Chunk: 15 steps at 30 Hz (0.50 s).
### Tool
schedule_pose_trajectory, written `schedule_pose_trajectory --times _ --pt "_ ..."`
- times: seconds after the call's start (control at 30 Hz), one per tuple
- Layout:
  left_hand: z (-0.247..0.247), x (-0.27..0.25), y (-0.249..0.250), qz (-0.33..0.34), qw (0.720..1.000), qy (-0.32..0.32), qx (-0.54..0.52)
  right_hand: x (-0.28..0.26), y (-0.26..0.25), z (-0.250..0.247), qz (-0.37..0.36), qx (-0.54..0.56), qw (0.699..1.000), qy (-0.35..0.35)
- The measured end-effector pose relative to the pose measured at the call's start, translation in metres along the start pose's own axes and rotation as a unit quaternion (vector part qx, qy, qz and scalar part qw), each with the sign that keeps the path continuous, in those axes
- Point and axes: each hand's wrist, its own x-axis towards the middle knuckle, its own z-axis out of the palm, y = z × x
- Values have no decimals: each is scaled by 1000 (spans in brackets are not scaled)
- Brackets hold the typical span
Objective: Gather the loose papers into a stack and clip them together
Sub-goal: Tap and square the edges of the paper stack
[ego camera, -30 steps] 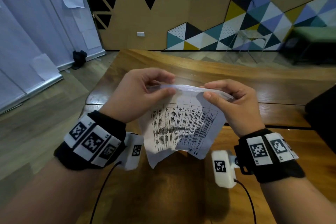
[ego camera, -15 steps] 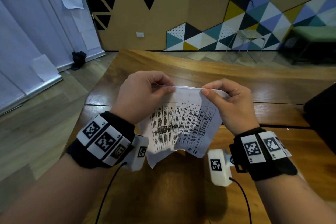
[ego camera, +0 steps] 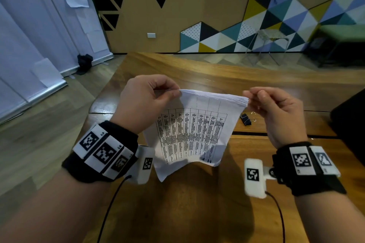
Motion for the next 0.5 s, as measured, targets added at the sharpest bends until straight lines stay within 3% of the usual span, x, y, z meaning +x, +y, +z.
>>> schedule_pose_trajectory --times 0.13,0.2,0.23,0.3,0.37,0.43,0.5 --pt "1 0 3 3 1000 8 2 41 45 -27 89 -98 989 59" --pt "2 1 4 7 1000 10 10 67 82 -45 135 -221 962 89" --pt "3 1 5 9 1000 12 13 77 99 -52 167 -312 932 86" --pt "4 2 5 14 1000 15 20 93 125 -65 241 -484 840 44" --pt "5 4 4 20 1000 14 20 106 141 -69 305 -564 767 16" --pt "6 5 5 25 999 11 20 113 150 -69 352 -580 734 12" --pt "6 7 5 33 999 9 31 121 161 -73 370 -573 731 13"
